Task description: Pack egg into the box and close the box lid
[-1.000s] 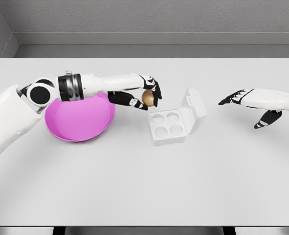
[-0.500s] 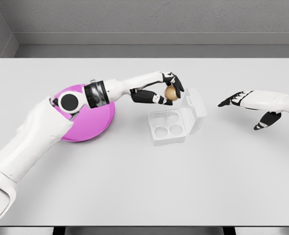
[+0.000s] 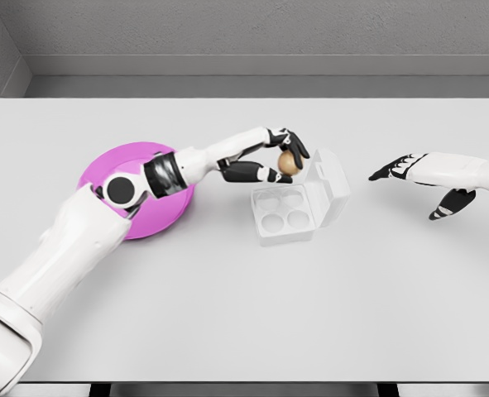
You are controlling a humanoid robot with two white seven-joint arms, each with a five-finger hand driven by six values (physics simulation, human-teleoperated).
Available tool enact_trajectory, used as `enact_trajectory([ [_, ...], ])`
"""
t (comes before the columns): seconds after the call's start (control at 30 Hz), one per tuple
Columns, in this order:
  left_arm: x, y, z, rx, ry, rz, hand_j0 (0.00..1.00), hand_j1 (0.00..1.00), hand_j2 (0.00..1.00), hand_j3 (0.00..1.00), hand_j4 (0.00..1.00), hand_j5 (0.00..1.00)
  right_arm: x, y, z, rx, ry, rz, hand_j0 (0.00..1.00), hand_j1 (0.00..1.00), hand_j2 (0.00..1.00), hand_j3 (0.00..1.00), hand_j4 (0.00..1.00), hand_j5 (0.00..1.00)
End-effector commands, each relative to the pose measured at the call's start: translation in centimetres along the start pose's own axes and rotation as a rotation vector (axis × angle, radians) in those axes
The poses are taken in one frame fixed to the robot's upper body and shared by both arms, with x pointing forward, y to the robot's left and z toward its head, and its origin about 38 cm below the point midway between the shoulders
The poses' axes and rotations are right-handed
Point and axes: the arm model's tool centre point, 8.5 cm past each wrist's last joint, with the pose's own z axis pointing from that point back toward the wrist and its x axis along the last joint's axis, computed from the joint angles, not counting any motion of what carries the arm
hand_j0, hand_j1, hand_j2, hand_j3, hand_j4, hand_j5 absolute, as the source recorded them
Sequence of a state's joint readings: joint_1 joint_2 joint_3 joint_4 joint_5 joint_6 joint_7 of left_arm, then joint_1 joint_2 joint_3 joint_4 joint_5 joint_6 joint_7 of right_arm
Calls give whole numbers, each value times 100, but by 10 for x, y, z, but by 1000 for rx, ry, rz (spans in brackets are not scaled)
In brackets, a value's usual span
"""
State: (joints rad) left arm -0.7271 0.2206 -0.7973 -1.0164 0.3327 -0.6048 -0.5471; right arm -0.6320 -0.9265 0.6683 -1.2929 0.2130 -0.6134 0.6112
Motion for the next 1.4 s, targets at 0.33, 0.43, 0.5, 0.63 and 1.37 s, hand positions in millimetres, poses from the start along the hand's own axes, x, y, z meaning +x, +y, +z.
enact_trajectory([
  [0.33,-5,-14,-7,-3,-8,31,35,35,35,35,35,35,0,0,0,0,-2,-4,100,100,100,100,100,100],
  [0.43,-5,-12,-5,1,-6,28,55,55,55,55,55,55,0,0,0,0,-2,-4,100,100,100,100,100,100],
  [0.5,-6,-12,-4,3,-3,30,59,59,59,59,59,59,0,0,0,0,-2,-4,100,100,100,100,100,100],
  [0.63,-7,-13,-3,3,0,31,62,62,62,62,62,62,1,0,0,0,-3,-3,100,100,100,100,100,100],
  [1.37,113,87,167,-82,104,-333,100,100,100,100,100,100,4,-1,-3,-3,-12,2,100,100,100,100,100,100],
])
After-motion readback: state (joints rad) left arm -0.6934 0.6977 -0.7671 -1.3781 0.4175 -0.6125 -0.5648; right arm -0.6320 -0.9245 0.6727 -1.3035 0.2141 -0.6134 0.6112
